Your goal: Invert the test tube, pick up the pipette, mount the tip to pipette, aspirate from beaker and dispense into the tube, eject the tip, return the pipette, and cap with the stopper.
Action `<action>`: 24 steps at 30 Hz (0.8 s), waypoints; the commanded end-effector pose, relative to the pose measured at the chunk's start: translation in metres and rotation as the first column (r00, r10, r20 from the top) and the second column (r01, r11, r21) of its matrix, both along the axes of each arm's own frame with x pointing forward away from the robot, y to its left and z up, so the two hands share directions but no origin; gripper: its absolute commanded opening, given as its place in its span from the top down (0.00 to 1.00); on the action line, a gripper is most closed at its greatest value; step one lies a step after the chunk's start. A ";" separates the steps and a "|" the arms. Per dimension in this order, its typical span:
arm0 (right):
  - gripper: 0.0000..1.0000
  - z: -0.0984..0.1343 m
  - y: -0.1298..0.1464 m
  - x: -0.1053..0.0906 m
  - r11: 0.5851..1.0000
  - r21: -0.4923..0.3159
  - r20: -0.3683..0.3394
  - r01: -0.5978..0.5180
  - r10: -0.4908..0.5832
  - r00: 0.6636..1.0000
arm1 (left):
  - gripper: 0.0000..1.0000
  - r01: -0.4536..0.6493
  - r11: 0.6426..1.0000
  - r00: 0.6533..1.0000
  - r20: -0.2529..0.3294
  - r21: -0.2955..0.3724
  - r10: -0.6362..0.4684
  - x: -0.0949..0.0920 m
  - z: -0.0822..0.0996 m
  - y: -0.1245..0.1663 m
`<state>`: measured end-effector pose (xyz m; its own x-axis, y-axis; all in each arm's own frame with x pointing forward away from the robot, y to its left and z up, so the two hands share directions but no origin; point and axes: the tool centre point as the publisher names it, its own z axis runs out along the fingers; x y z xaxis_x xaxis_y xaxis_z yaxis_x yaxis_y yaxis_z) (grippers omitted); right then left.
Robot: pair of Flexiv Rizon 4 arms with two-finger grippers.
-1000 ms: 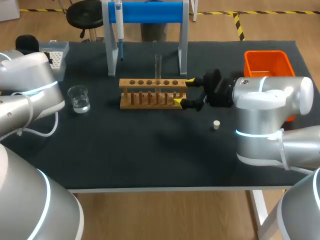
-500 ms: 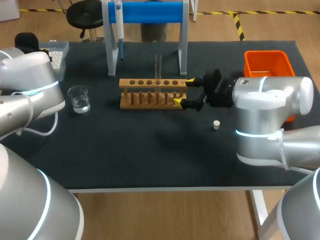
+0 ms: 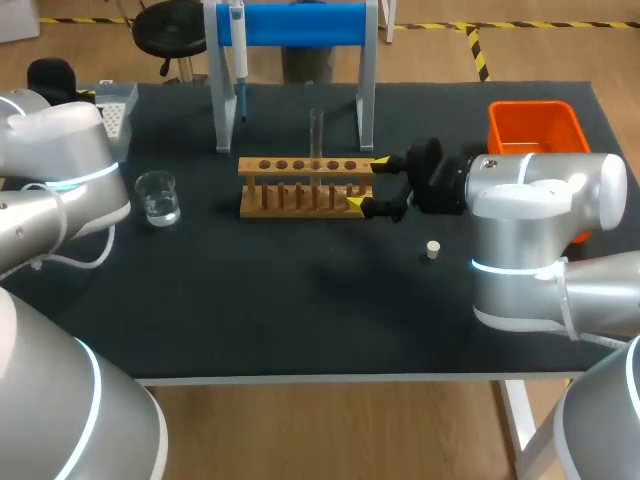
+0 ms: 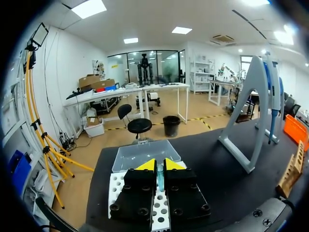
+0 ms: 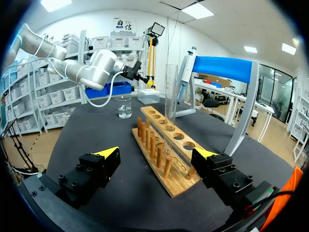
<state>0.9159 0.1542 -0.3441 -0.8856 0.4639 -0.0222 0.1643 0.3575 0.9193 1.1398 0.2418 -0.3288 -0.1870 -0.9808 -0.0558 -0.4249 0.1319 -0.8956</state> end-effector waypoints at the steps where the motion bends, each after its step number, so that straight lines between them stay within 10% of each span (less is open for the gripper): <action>1: 0.00 -0.001 0.000 -0.001 1.000 0.002 0.002 0.001 -0.001 1.000 | 1.00 -0.007 1.000 1.000 0.007 0.005 0.007 0.000 0.003 -0.001; 24: 0.00 -0.001 0.000 -0.001 1.000 0.002 0.002 0.001 -0.001 1.000 | 1.00 0.035 0.998 0.996 0.075 0.054 -0.039 -0.022 0.049 -0.011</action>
